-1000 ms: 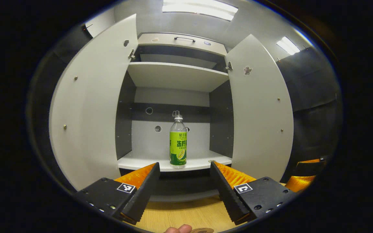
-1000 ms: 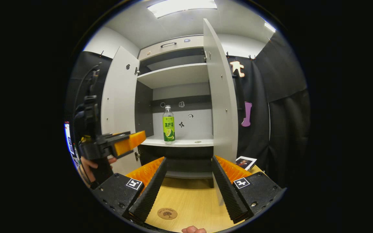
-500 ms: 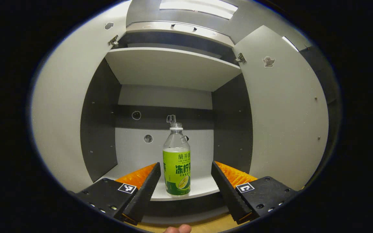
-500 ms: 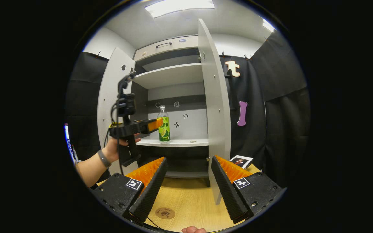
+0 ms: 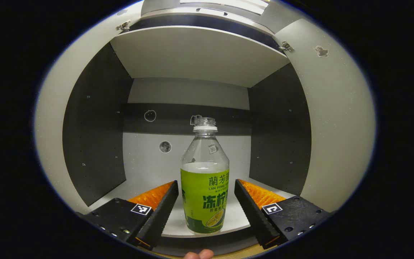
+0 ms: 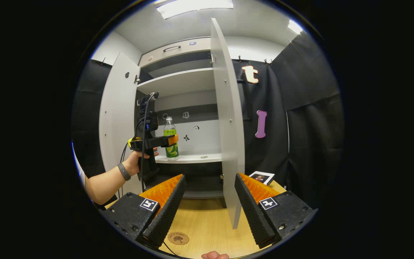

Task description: Grasp the bottle in the cabinet with the left hand and place it on the coaster, then close the right door with the right hand and the left door with the left hand.

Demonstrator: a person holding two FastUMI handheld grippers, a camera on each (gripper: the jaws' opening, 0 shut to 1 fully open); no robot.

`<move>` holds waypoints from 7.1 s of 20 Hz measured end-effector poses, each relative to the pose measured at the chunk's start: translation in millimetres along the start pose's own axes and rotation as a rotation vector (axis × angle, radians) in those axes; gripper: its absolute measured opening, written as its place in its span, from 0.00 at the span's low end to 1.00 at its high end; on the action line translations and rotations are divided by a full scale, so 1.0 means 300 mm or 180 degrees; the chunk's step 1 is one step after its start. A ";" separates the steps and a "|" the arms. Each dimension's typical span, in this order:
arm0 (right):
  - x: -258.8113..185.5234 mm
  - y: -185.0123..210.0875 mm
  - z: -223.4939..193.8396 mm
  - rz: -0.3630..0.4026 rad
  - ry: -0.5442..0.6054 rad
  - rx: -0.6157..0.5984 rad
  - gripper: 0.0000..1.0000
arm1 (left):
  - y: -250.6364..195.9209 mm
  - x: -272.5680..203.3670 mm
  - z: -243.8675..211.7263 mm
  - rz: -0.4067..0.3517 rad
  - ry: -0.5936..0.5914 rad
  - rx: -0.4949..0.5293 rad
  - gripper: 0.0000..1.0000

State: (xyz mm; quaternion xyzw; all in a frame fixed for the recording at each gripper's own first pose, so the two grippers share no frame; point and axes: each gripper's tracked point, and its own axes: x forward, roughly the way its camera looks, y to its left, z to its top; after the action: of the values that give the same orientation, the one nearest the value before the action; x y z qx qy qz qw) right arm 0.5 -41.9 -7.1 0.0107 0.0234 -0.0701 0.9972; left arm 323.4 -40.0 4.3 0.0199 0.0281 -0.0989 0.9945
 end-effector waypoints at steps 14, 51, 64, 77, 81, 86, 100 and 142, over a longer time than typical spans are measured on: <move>0.017 0.002 0.013 0.0012 -0.0019 -0.0012 0.84 | 0.035 -0.053 0.043 0.0022 -0.0026 -0.0074 0.70; 0.056 0.156 0.268 0.0595 0.0000 -0.0052 0.84 | -0.335 -0.849 -0.919 0.0287 0.0180 0.0130 0.70; 0.061 0.129 0.187 0.0560 0.0127 0.0093 0.84 | -0.331 -0.878 -0.777 0.0054 0.0045 0.0070 0.95; 0.059 0.136 0.031 0.0724 -0.0017 0.0154 0.84 | -0.285 -0.954 -0.225 0.0105 -0.0162 -0.0221 0.95; 0.035 0.016 0.115 0.0524 -0.0207 0.0255 0.84 | -0.271 -0.980 -0.205 0.0205 -0.0120 -0.0330 0.95; 0.023 -0.254 0.475 0.0173 -0.0933 0.0254 0.84 | -0.299 -0.995 -0.249 0.0198 0.0013 -0.0315 0.95; 0.300 -0.477 0.574 -0.0245 -0.0716 0.0220 0.82 | -0.264 -1.015 -0.285 0.0376 0.0079 -0.0246 0.95; 0.124 0.000 0.204 0.0512 -0.0300 0.0066 0.83 | -0.119 -1.113 -0.260 0.0525 0.0054 -0.0094 0.95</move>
State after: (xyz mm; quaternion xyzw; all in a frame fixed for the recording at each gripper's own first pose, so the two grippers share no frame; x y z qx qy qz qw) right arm 40.1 -48.7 52.3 0.0196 -0.0252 0.0096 0.9994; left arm -14.5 -6.0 -54.6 0.0084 0.0362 -0.0159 0.9992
